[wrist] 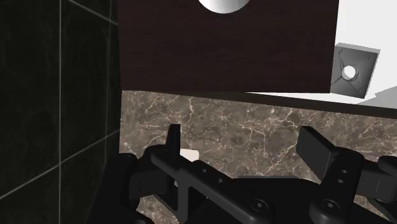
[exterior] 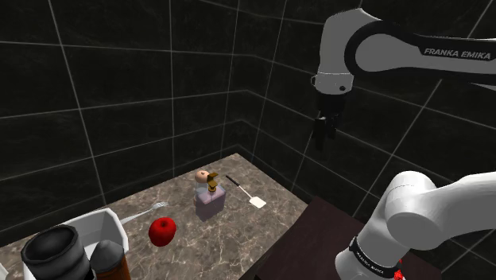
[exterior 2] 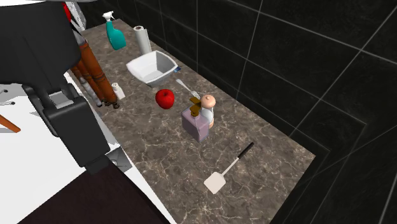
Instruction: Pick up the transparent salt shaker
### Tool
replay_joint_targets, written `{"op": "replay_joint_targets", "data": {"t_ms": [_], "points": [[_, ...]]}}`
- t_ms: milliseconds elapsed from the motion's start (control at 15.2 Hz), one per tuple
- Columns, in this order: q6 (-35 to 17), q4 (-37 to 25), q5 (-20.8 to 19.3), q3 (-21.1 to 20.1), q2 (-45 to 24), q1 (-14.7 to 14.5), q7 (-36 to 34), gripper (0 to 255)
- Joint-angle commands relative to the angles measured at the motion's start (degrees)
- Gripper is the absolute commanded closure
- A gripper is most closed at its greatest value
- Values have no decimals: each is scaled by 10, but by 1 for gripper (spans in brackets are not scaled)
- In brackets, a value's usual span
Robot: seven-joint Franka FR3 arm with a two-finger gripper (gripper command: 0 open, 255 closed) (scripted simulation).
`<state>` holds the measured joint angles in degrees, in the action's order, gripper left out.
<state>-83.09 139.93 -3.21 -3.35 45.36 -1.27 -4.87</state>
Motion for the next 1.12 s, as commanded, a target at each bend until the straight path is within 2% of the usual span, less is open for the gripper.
{"op": "replay_joint_targets", "data": {"t_ms": [0,528,1056], "points": [[0,0,0,0,0,0,0,0],[-159,5,8,-30,-138,0,-44,0],[-291,-44,-9,-57,-304,5,-93,0]]}}
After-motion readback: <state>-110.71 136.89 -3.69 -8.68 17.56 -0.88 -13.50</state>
